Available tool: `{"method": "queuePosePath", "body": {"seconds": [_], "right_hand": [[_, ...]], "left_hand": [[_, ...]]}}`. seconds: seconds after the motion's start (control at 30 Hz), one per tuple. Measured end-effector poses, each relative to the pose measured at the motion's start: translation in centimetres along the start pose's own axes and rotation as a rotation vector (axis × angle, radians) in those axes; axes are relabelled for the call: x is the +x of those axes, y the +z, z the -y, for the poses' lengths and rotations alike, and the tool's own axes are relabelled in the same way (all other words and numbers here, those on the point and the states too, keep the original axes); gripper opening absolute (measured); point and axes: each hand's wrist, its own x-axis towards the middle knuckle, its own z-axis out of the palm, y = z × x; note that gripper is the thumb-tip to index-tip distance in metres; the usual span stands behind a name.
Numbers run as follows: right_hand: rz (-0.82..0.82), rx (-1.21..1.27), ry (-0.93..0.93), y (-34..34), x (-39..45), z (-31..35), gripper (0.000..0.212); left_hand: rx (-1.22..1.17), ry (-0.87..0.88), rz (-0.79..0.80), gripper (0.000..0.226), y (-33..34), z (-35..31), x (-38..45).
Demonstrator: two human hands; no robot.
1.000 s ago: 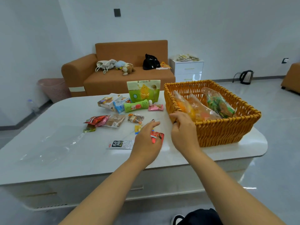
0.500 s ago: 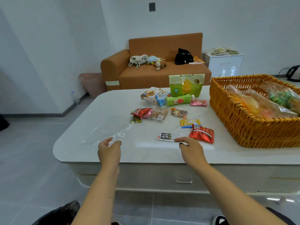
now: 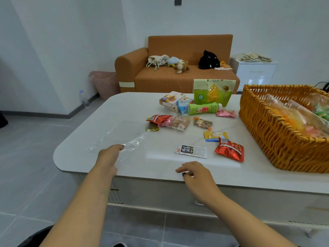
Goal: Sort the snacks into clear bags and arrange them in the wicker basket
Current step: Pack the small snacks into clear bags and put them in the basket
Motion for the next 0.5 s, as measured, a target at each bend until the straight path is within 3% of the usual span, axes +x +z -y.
{"method": "queuePosePath", "body": {"seconds": [0.1,0.27,0.5], "right_hand": [[0.005,-0.001,-0.006,-0.7,-0.3,0.0,0.034],[0.016,-0.032,0.013,-2.8,-0.7,-0.3,0.022],[-0.033,0.007,0.12,-5.2,-0.9,-0.3,0.018]], "left_hand": [[-0.061,0.013,-0.002,0.046,0.3,0.0,0.2],[-0.186,0.25,-0.079,0.029,1.4,-0.8,-3.0],[-0.578,0.304,0.102,0.017,1.9,-2.8,-7.0]]}}
